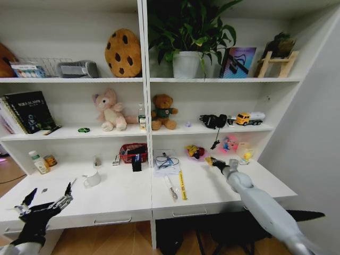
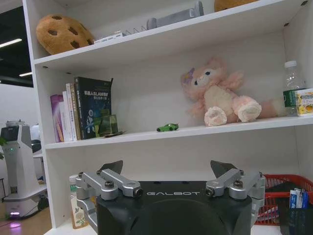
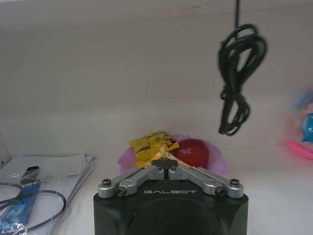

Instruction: Organize the objects on the table.

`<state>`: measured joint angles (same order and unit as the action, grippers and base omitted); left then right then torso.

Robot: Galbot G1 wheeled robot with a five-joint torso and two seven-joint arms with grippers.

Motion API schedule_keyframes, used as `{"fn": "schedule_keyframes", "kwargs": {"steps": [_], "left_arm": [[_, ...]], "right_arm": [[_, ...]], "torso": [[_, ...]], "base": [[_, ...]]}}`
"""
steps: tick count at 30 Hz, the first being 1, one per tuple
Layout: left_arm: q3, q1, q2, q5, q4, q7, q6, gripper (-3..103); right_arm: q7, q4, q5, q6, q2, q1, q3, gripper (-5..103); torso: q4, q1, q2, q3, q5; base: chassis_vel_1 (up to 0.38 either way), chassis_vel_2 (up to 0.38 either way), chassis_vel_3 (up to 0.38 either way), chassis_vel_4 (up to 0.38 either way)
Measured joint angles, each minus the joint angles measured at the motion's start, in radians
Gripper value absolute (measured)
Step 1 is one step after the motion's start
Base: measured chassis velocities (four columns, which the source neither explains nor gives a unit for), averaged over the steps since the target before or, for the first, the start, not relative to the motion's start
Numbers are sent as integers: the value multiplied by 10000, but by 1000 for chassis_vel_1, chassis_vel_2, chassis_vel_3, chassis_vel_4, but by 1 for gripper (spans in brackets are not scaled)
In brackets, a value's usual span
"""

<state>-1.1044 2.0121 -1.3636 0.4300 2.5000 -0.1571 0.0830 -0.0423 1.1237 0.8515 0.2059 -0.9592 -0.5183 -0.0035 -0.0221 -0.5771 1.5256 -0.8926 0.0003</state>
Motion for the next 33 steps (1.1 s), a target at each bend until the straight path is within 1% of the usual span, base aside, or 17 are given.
{"fn": "schedule_keyframes", "kwargs": {"steps": [1, 2, 4, 5, 7, 9, 11, 15, 16, 18, 20, 33], "left_arm": [[1, 0, 0, 0, -1, -1, -1, 98], [1, 0, 0, 0, -1, -1, -1, 98], [0, 0, 0, 0, 0, 0, 0, 98], [0, 0, 0, 0, 0, 0, 0, 98], [0, 0, 1, 0, 0, -1, 0, 98], [1, 0, 0, 0, 0, 0, 0, 98], [1, 0, 0, 1, 0, -1, 0, 98], [1, 0, 0, 1, -1, -1, 0, 98], [0, 0, 1, 1, 0, 0, 0, 98], [1, 0, 0, 1, 0, 0, 1, 98], [1, 0, 0, 0, -1, -1, 1, 98], [1, 0, 0, 1, 0, -1, 2, 98]], "right_arm": [[9, -383, -95, -17, -245, 340, -198, 0], [9, -383, -95, -17, -245, 340, -198, 0], [-15, -1086, -386, -124, -758, 837, -423, 0], [-15, -1086, -386, -124, -758, 837, -423, 0], [-80, -1567, -823, -331, -1156, 1133, -494, 0], [-105, -1650, -906, -371, -1230, 1177, -494, 0], [-241, -1922, -1198, -541, -1443, 1291, -475, 0], [-303, -2092, -1412, -754, -1528, 1307, -405, 0], [-320, -2193, -1491, -933, -1555, 1300, -329, 0], [-385, -2307, -1357, -1307, -1539, 1181, -124, 0], [-321, -2230, -1228, -1318, -1451, 1075, -52, 0], [-201, -2135, -1249, -1237, -1371, 899, 175, 0]], "torso": [[-4, 0, 0, 1, -7], [-4, 0, 0, 1, -7], [-4, 0, 0, 1, -3], [-4, 0, 0, 1, -3], [-3, 1, 0, 1, -6], [-3, 1, 0, 1, -6], [-3, 1, 0, 1, -4], [-2, 1, 0, 2, -5], [-3, 1, 0, 1, -4], [-6, 2, 1, 2, -3], [-6, 3, 1, 2, -2], [-5, 4, 2, 3, -3]], "base": [[0, 0, 0, 0], [0, 0, 0, 0], [0, 0, 0, 0], [0, 0, 0, 0], [0, 0, 0, 0], [0, 0, 0, 0], [0, 0, 0, 0], [0, 0, 0, 0], [0, 0, 0, 0], [0, 0, 0, 0], [0, 0, 0, 0], [0, 0, 0, 0]]}}
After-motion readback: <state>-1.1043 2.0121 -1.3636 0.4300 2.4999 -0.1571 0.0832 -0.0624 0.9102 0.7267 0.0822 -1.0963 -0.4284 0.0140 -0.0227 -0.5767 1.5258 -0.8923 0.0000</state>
